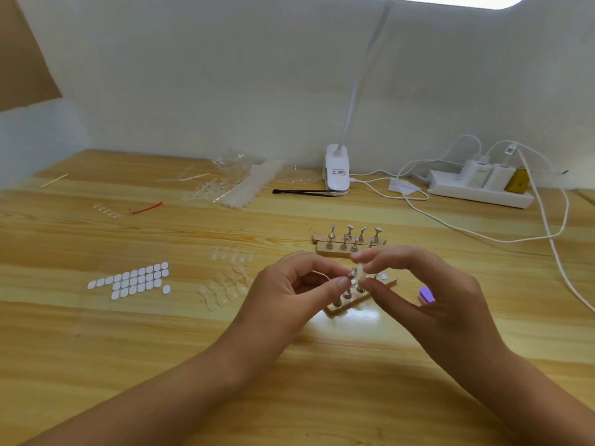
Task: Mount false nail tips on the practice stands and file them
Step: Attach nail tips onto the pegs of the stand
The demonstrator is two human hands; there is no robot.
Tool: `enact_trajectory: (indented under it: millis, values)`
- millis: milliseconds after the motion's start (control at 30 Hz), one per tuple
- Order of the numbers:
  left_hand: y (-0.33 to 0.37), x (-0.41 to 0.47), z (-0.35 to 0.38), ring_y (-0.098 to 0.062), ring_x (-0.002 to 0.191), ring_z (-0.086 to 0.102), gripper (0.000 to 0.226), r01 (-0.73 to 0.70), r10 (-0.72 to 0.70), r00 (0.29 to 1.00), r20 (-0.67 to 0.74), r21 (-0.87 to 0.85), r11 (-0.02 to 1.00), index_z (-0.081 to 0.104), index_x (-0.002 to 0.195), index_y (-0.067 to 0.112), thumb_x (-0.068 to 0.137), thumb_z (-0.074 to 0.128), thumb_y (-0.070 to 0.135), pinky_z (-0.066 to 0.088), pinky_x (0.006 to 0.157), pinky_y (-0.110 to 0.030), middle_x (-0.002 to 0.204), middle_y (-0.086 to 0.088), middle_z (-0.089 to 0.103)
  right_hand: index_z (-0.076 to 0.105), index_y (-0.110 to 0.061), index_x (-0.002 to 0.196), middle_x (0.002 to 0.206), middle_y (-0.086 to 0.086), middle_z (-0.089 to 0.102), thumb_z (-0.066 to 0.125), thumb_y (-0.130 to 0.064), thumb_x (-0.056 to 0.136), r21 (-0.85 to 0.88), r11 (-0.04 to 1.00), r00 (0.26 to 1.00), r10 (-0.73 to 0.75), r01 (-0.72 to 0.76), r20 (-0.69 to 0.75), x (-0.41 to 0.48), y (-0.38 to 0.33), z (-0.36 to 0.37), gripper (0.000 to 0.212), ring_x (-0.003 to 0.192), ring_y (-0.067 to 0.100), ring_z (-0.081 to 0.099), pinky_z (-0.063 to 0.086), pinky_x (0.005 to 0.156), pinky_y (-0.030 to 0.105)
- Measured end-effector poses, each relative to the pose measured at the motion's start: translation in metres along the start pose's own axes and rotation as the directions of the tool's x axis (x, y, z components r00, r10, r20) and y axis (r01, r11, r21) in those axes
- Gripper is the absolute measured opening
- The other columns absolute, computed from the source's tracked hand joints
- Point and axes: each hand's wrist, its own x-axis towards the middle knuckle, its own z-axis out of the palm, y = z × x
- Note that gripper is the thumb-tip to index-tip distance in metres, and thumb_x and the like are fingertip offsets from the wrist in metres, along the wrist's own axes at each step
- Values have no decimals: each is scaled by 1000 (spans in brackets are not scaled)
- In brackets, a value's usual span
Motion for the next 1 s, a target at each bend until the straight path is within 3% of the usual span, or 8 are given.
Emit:
enact_trajectory:
  millis: [167, 333, 567, 800, 900, 1000]
  values:
    - [1, 0, 1, -10, 82, 71, 14, 1, -1, 1000, 1, -15, 1000, 76, 87, 25, 76, 73, 32, 52, 73, -15, 90, 1, 74, 60, -29, 105, 107, -14, 70, 68, -31, 85, 41, 999, 1000, 14, -14, 1, 0, -2, 0, 21, 107, 2, 65, 48, 93, 19]
    - [1, -1, 1, -12, 84, 71, 16, -12, 13, 1000, 13, -11, 1000, 76, 88, 20, 76, 73, 31, 52, 75, -16, 91, 0, 74, 64, -21, 101, 106, -12, 71, 74, -18, 83, 30, 999, 1000, 11, -11, 3, -1, 0, 2, 21, 105, 4, 66, 51, 91, 28]
    - [-1, -1, 2, -10, 86, 70, 13, -34, 34, 999, 19, 1, 999, 76, 87, 20, 78, 73, 29, 52, 75, -16, 91, 1, 72, 69, -10, 96, 105, -7, 71, 75, -13, 84, 32, 999, 999, -31, 30, 36, -2, 3, 3, 13, 106, 5, 66, 51, 90, 26]
    - [-3, -1, 2, -11, 88, 70, 5, -55, 54, 998, 14, 45, 997, 75, 87, 27, 83, 73, 25, 53, 77, -19, 94, 1, 71, 70, -15, 93, 102, -10, 70, 74, -26, 86, 68, 997, 999, 27, -30, 38, 1, 2, 3, 13, 104, 8, 65, 51, 89, 29]
    - [-3, -1, 2, -10, 88, 69, 14, -31, 29, 999, 41, 66, 997, 74, 96, 31, 82, 77, 27, 54, 76, -19, 96, 6, 70, 66, -25, 96, 97, -14, 70, 71, -29, 84, 146, 983, 994, 108, -110, 24, 2, 2, 4, 14, 100, 8, 66, 50, 90, 24]
    - [-10, 2, -1, 0, 103, 59, 43, -28, 14, 998, 55, 270, 962, 60, 115, 51, 78, 80, 42, 50, 86, -16, 108, 23, 60, 64, -29, 98, 99, -12, 70, 71, -31, 81, 224, 961, 985, 173, -164, -22, 6, 11, -3, 19, 100, 12, 67, 49, 92, 22]
